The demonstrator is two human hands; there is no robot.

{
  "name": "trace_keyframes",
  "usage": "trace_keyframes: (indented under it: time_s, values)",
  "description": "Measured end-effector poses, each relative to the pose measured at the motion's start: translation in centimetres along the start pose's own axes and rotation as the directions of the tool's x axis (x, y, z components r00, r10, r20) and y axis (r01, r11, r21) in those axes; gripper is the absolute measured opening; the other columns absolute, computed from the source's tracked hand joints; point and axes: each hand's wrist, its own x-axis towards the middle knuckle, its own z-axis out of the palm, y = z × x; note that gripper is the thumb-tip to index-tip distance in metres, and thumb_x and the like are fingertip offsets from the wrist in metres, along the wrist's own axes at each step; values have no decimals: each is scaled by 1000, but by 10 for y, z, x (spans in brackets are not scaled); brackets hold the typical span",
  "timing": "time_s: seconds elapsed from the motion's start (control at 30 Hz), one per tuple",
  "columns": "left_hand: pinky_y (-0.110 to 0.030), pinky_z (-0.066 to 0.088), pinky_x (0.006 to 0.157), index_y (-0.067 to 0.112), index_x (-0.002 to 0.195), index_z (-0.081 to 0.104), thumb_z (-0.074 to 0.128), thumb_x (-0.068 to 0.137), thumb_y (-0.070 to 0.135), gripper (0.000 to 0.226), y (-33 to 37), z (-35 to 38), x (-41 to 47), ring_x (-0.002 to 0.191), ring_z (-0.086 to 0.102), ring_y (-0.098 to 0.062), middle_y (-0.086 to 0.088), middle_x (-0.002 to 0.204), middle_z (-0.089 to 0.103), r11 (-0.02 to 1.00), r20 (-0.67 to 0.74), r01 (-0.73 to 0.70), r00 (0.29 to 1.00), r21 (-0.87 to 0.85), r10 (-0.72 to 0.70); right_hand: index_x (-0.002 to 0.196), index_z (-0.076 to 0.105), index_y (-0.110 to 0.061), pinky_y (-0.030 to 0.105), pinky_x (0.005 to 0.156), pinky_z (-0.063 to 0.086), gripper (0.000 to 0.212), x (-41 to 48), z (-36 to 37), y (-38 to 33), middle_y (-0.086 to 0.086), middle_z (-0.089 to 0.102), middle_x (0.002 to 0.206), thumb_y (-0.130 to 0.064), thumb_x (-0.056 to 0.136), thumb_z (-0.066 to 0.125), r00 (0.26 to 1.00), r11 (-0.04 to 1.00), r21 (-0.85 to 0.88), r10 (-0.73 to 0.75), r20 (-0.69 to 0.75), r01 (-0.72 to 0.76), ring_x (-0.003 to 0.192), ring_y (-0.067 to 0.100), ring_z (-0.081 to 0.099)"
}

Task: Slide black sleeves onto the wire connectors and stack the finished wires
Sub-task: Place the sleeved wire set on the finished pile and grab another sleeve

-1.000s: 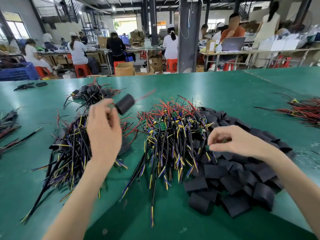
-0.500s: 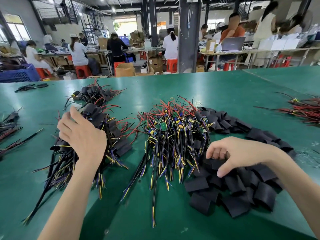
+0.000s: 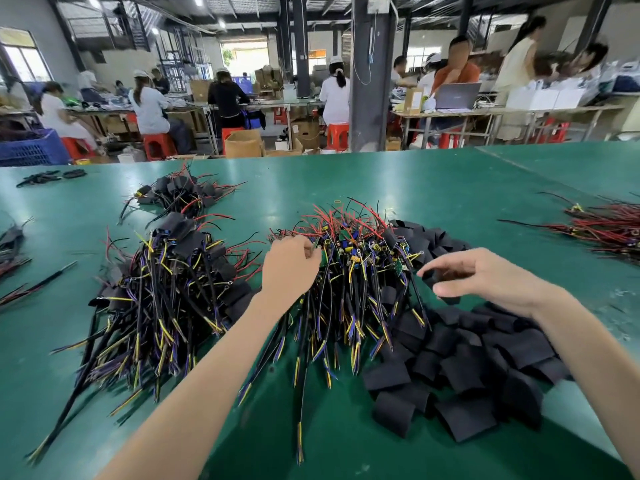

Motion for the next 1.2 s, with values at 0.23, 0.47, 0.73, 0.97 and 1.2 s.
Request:
trace_keyframes:
  time_s: [0.23,0.47,0.73,0.97,1.2]
  values:
    - [-41,45,90,7,88,67,49,85,60,56,21,23,24,100,55,-32,-14,97,64,981,-51,127,991,146,-120,99,72,-20,27,88,47,30,12,20,8,9,69,104,-10,72,78,990,999,-48,3,-139,-10,88,13,61]
    - [-32,49,69,13,61,53,55,88,32,33,27,18,15,68,57,-28,-6,63,60,997,-109,48,993,66,-40,96,72,-27,25,85,45,30,14,28,5,-11,69,85,-17,69,80,980,999,-23,-26,-197,22,79,5,60]
    - [-10,36,76,7,112,64,58,91,18,24,52,-21,17,91,56,-9,6,97,62,776,-177,73,956,-627,-233,101,70,-19,14,70,46,31,13,30,0,2,66,86,-11,71,77,967,994,69,-66,-246,85,70,9,58]
    - [-17,36,46,8,96,55,36,96,-2,22,75,-95,10,50,48,-6,0,80,65,351,-155,-117,984,-929,-84,106,69,-16,21,76,44,33,13,35,-1,9,67,82,-10,74,75,963,993,43,-91,-254,105,69,10,57]
    - [-19,31,66,15,96,64,46,96,31,25,48,-108,-23,74,45,-4,11,85,57,881,-303,-418,889,-222,345,101,70,-27,29,85,45,33,15,40,4,4,67,89,-18,71,79,955,995,-2,-94,-282,97,78,13,58]
